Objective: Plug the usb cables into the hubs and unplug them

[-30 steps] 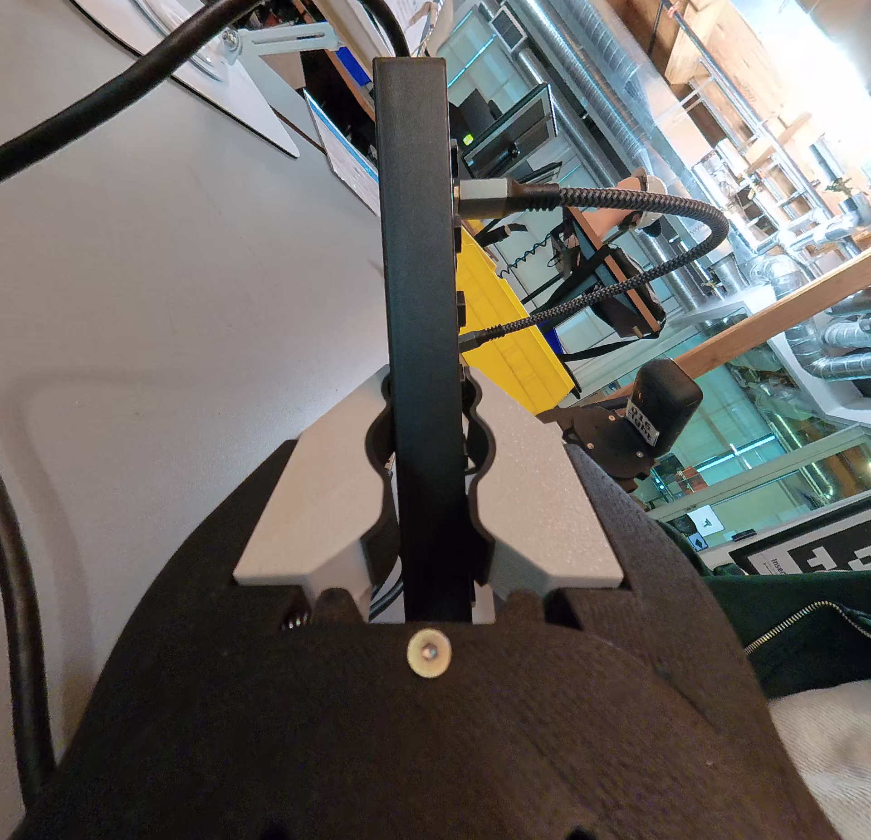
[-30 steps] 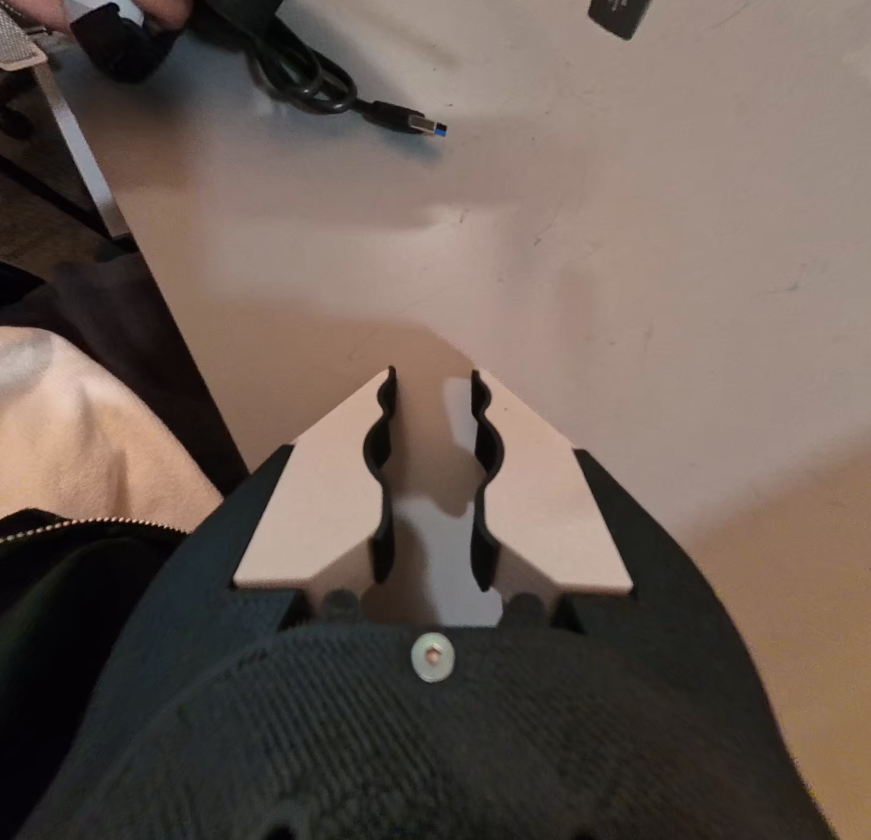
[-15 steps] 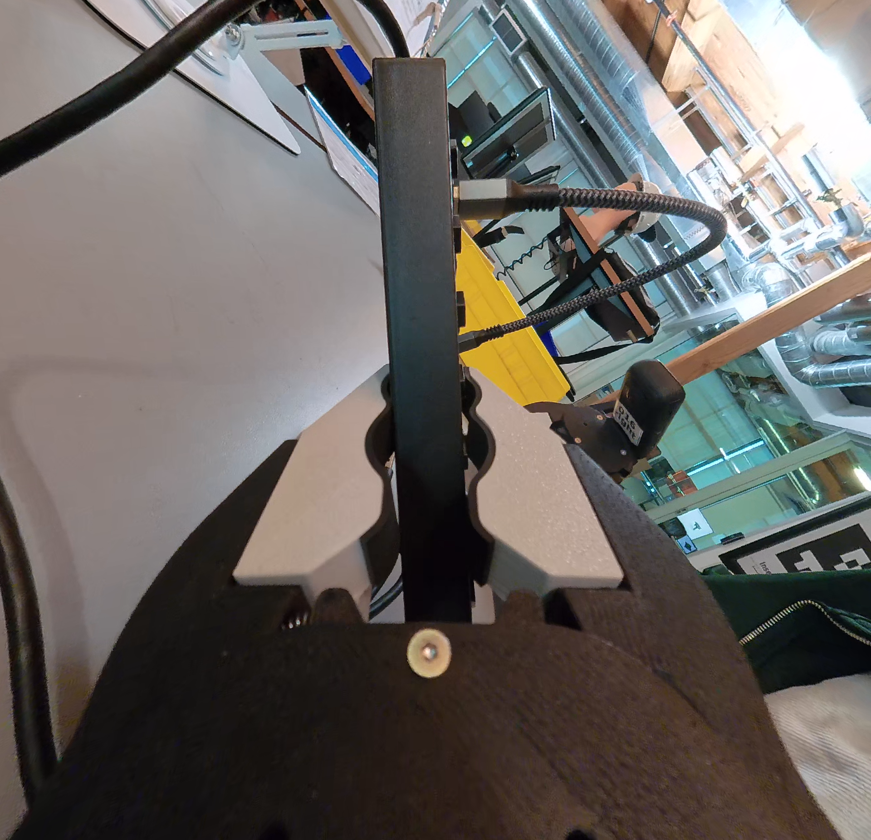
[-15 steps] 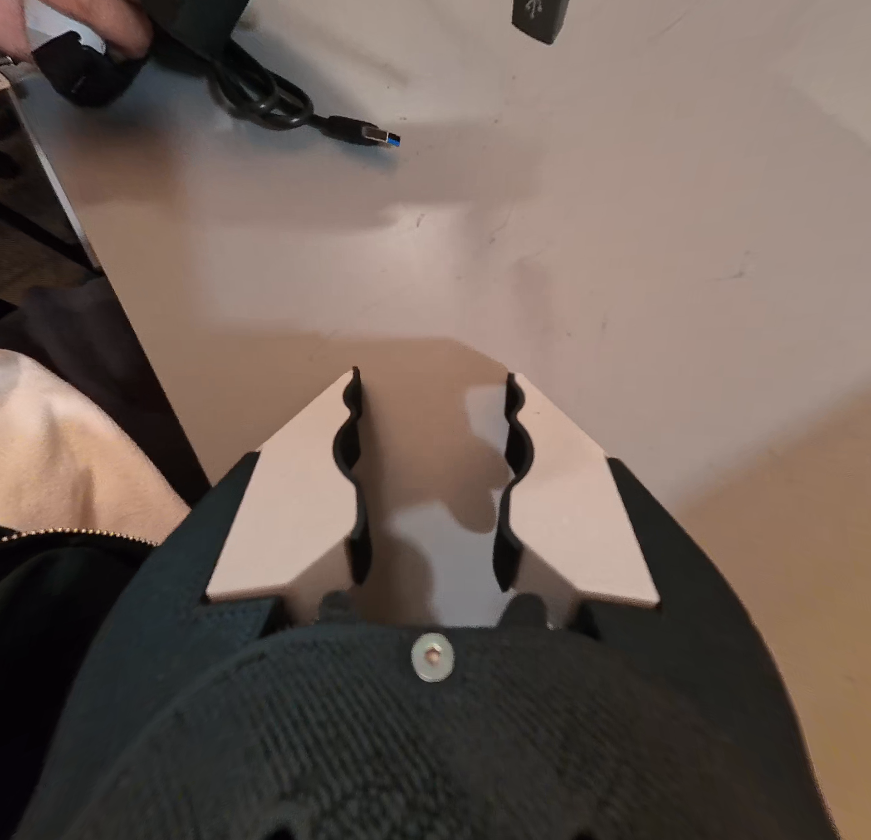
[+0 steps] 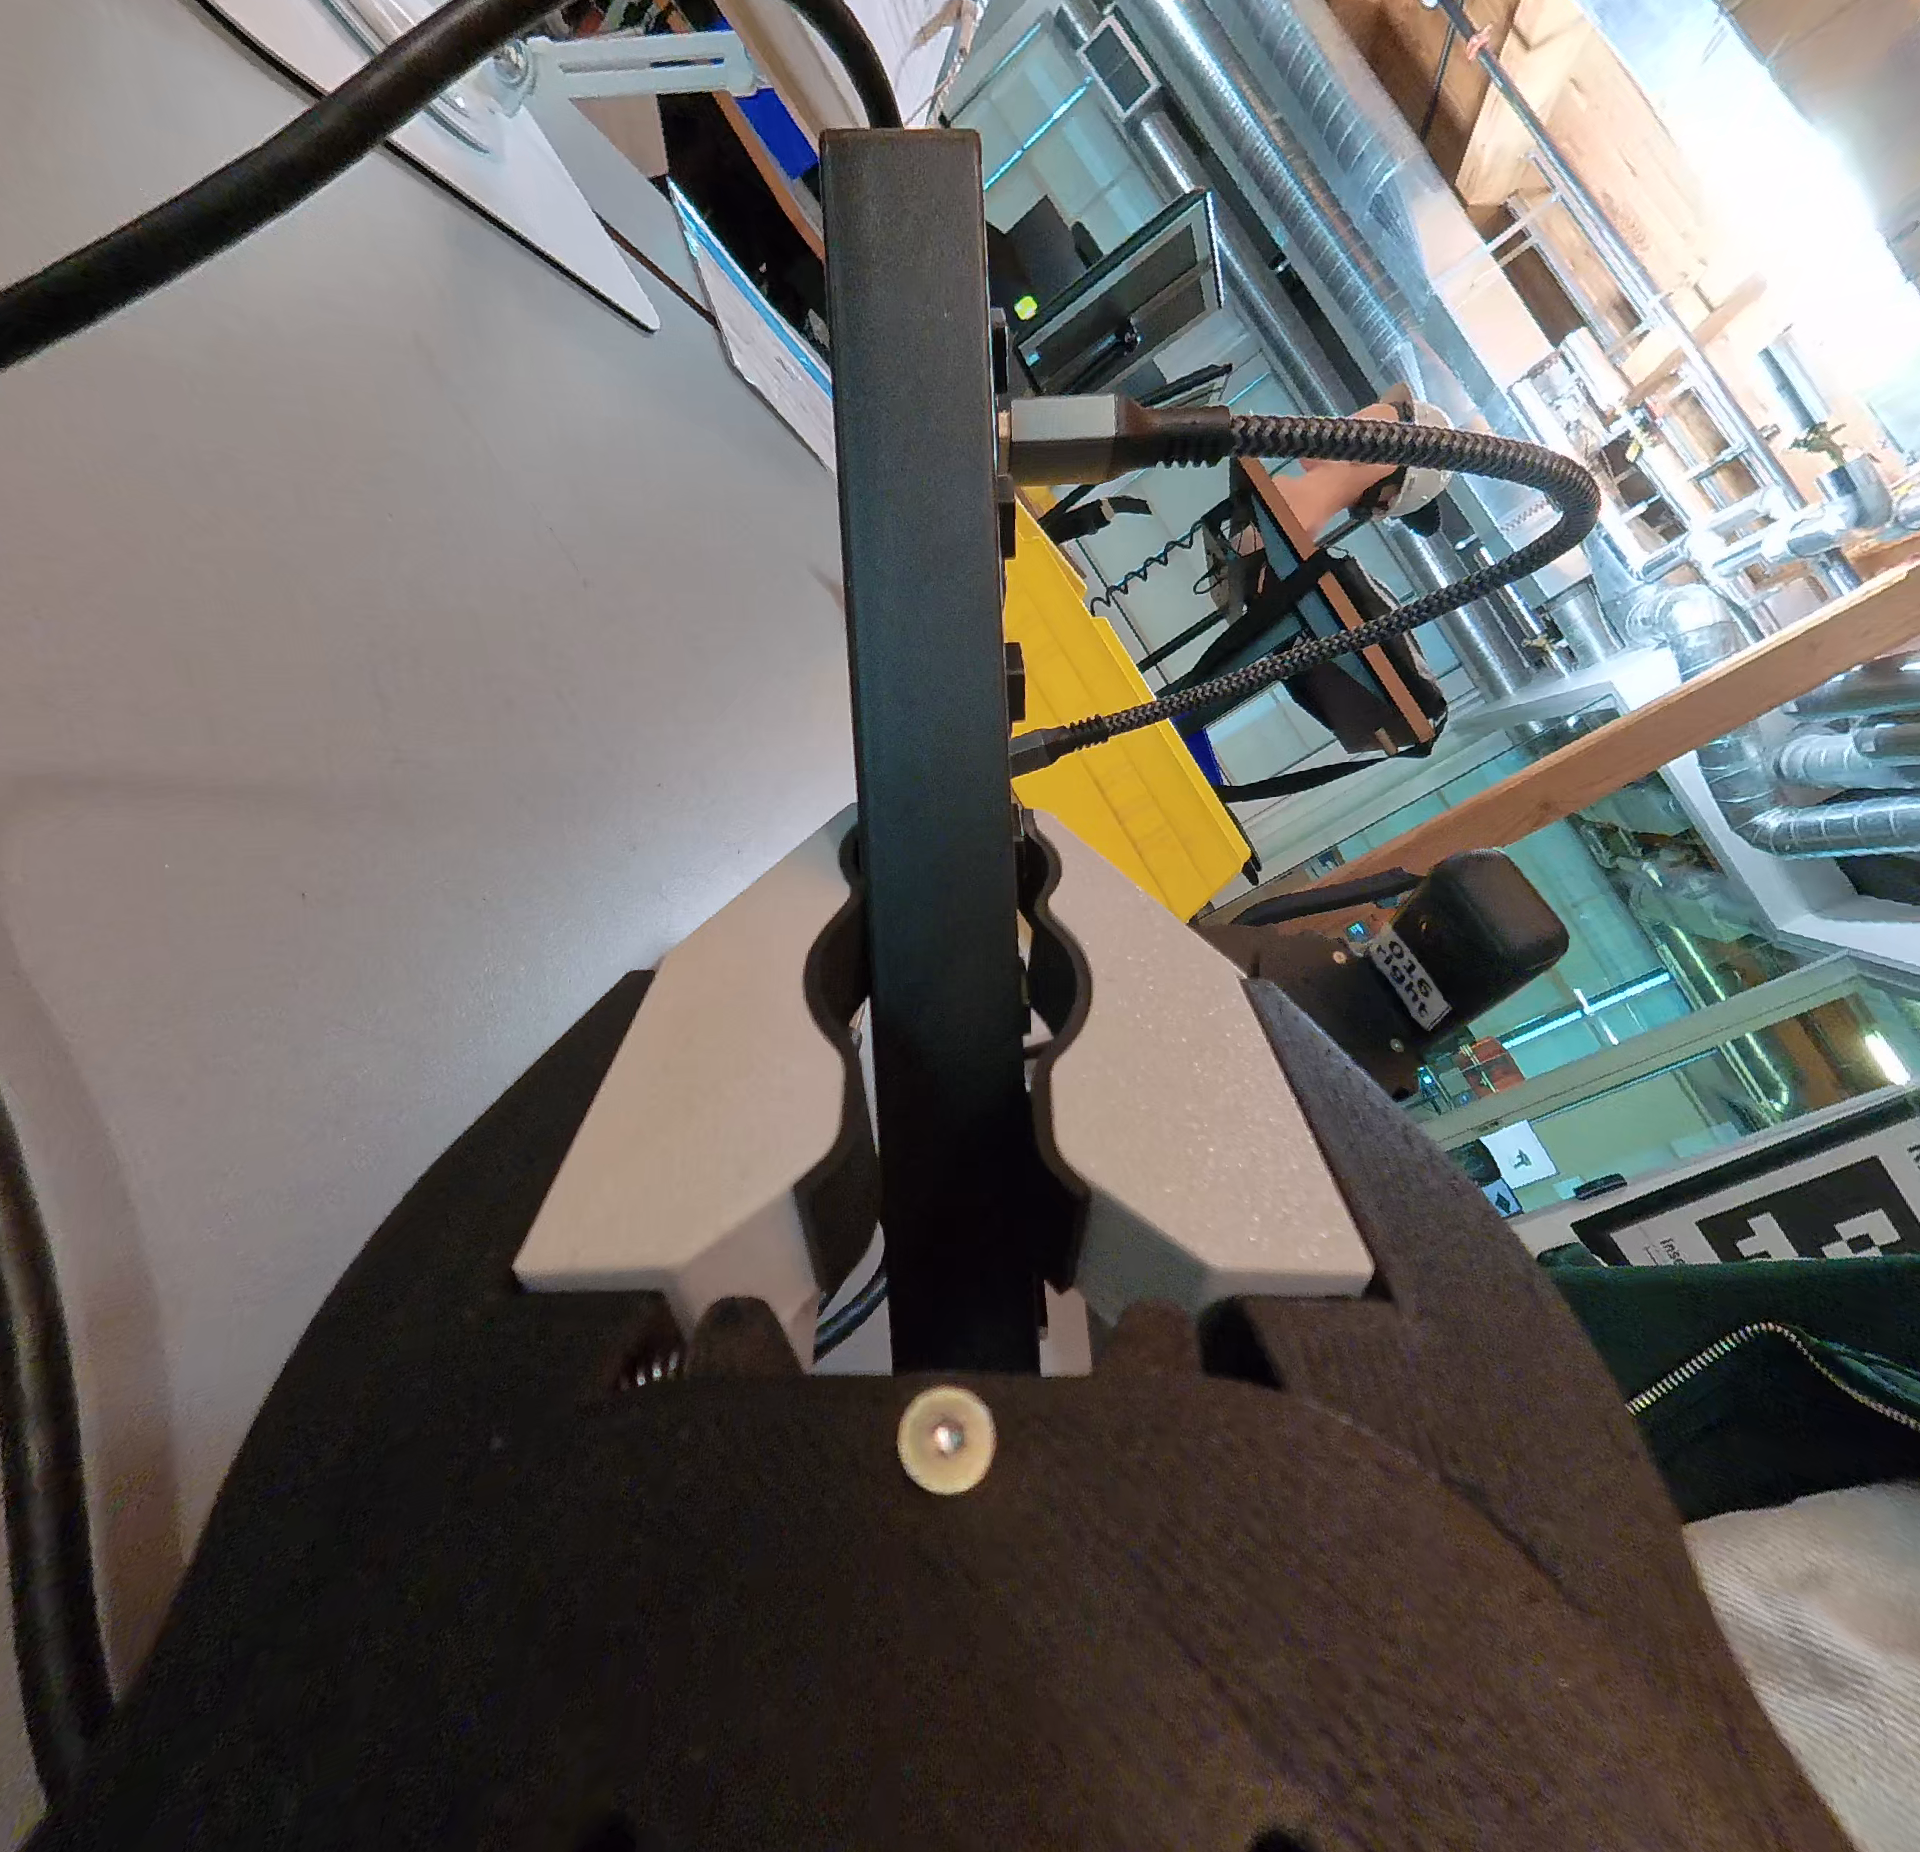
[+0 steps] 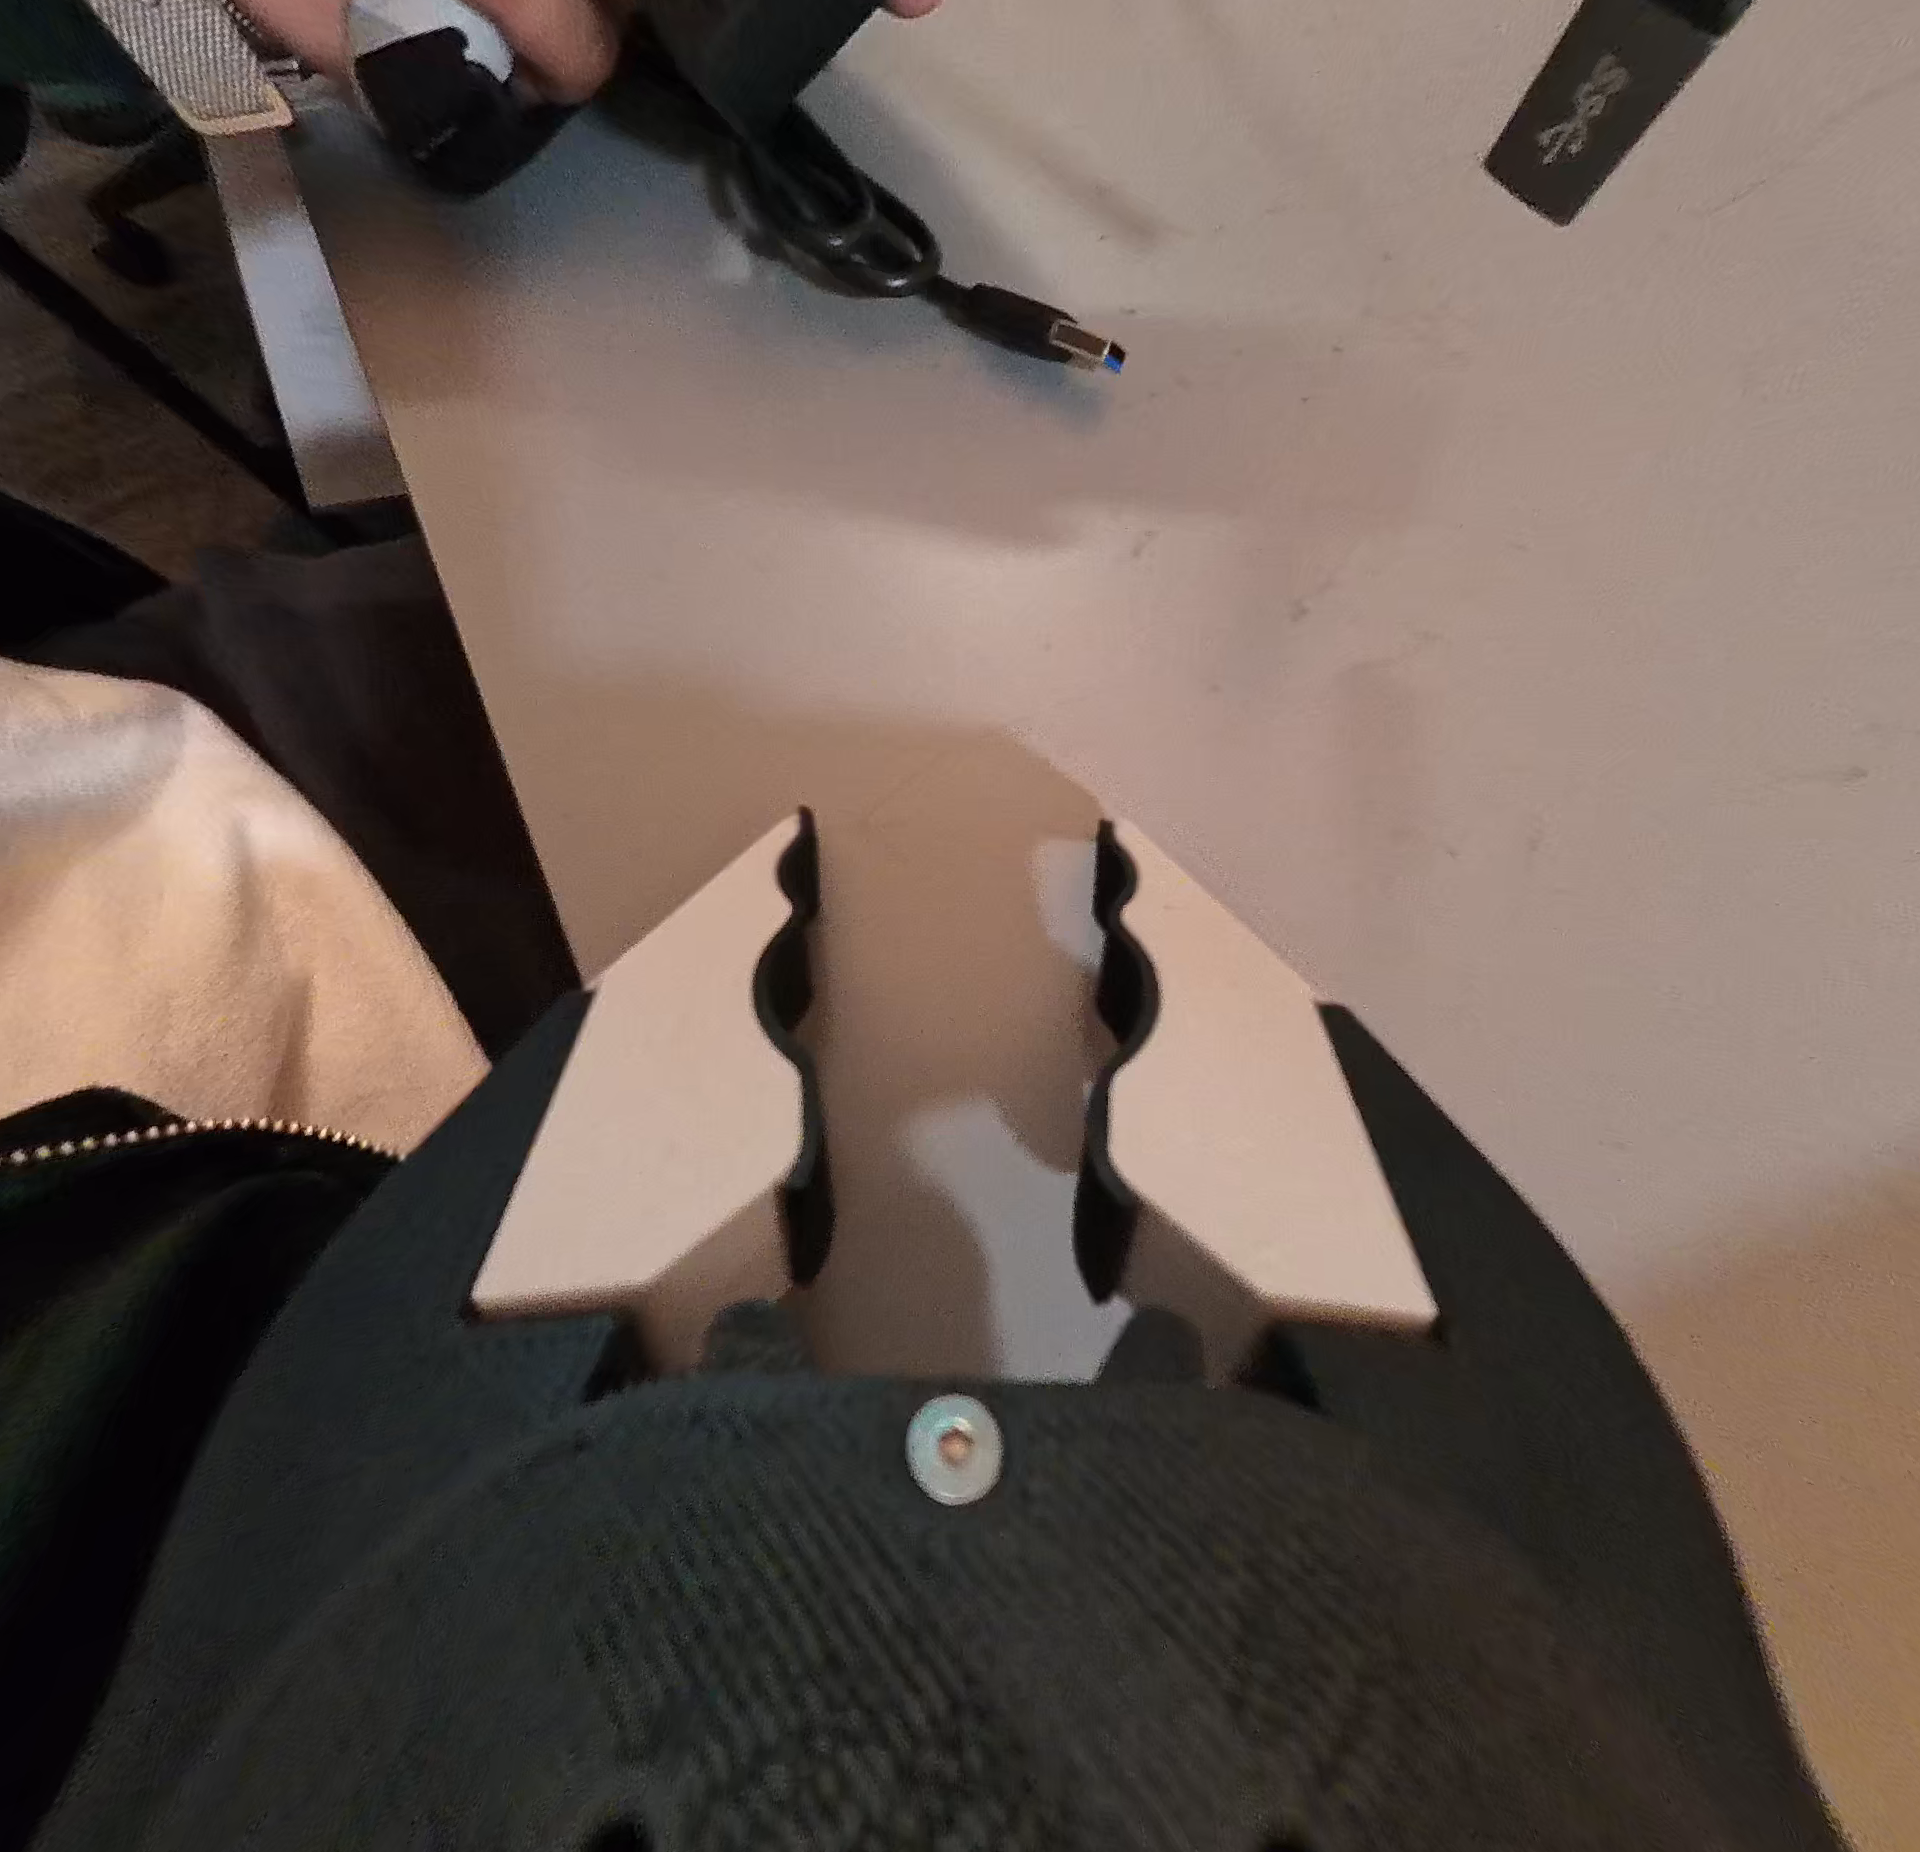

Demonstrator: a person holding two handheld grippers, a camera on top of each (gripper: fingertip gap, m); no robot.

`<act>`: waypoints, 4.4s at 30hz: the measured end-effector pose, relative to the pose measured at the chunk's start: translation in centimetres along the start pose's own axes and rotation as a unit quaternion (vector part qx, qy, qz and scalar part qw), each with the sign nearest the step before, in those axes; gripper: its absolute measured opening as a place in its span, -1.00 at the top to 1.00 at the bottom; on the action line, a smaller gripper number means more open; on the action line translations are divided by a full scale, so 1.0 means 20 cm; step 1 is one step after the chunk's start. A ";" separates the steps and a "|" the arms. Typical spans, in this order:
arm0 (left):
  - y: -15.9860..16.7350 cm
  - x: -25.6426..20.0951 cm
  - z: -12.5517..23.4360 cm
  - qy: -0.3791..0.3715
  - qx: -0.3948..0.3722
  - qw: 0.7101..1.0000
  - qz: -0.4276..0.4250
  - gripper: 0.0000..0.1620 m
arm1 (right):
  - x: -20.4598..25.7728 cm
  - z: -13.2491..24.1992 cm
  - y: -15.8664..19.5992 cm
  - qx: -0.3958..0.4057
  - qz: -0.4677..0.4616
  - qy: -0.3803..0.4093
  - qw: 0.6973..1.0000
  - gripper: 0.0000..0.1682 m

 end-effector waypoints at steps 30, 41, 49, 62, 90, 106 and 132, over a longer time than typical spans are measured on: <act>0.00 0.00 0.00 0.003 -0.001 1.000 0.006 0.71 | -0.17 0.07 0.05 0.002 -0.002 0.173 0.985 0.26; 0.00 0.01 0.00 0.003 -0.003 1.000 0.009 0.71 | -0.12 0.09 -0.02 -0.073 -0.018 0.110 0.991 0.23; -0.01 0.02 0.01 0.011 -0.016 0.999 0.027 0.71 | -0.05 0.08 -0.09 -0.125 -0.002 0.099 0.987 0.34; -0.01 0.05 0.00 0.014 -0.013 0.999 0.039 0.72 | 0.16 0.08 -0.80 -0.268 0.146 0.011 0.952 0.78; -0.05 0.09 -0.02 0.023 -0.022 0.998 0.060 0.72 | 0.76 -1.42 -1.98 0.142 0.531 -0.113 0.828 0.67; -0.05 0.09 -0.03 0.020 -0.013 0.998 0.057 0.72 | 0.94 -1.65 -1.92 0.153 0.533 -0.197 0.809 0.66; -0.05 0.08 -0.02 0.022 -0.020 0.998 0.058 0.72 | 0.98 -1.44 -1.93 0.126 0.338 -0.249 0.899 0.71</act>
Point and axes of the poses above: each gripper's, where its closed fingertips meet, z back along the fingers, y out of its underside, x = y × z across the jaws, the point moved 10 cm from there along z, back along the fingers, and after that the axes turned 1 degree about y, right-handed, at the moved point
